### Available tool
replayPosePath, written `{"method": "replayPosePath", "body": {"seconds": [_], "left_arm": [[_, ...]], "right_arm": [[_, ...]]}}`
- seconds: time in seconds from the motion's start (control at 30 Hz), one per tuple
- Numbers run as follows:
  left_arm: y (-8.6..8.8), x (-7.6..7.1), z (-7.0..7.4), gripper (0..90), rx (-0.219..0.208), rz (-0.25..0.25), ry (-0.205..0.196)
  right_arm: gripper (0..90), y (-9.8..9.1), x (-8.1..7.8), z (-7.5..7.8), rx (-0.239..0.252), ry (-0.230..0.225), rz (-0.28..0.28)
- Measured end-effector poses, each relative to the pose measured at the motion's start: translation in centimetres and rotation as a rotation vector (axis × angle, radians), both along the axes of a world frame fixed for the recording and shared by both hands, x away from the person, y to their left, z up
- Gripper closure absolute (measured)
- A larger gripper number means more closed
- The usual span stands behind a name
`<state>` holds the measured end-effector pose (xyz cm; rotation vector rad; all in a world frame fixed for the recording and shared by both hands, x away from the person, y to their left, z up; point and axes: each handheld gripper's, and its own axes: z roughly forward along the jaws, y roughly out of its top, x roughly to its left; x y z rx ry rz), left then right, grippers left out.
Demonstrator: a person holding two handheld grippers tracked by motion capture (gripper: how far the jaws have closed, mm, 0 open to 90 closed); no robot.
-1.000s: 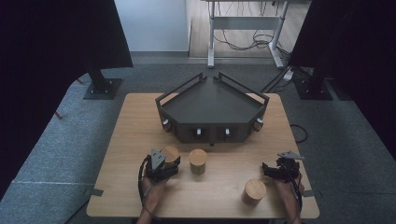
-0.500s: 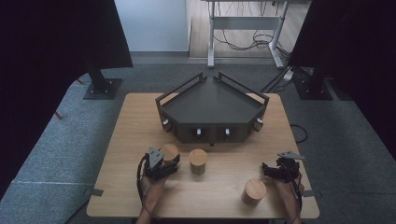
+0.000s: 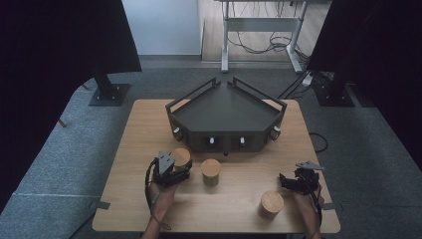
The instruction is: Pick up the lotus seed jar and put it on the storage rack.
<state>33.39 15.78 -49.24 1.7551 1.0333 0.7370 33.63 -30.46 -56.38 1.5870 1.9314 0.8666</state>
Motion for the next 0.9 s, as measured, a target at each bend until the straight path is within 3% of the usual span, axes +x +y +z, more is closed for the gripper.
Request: {"method": "replayPosePath", "body": {"seconds": [0.9], "left_arm": [[-0.2,2.1,3.6,25.9,0.022,-0.031,0.01]], "right_arm": [[8.1,0.0,-0.1,0.0,0.0,0.0,0.008]]}}
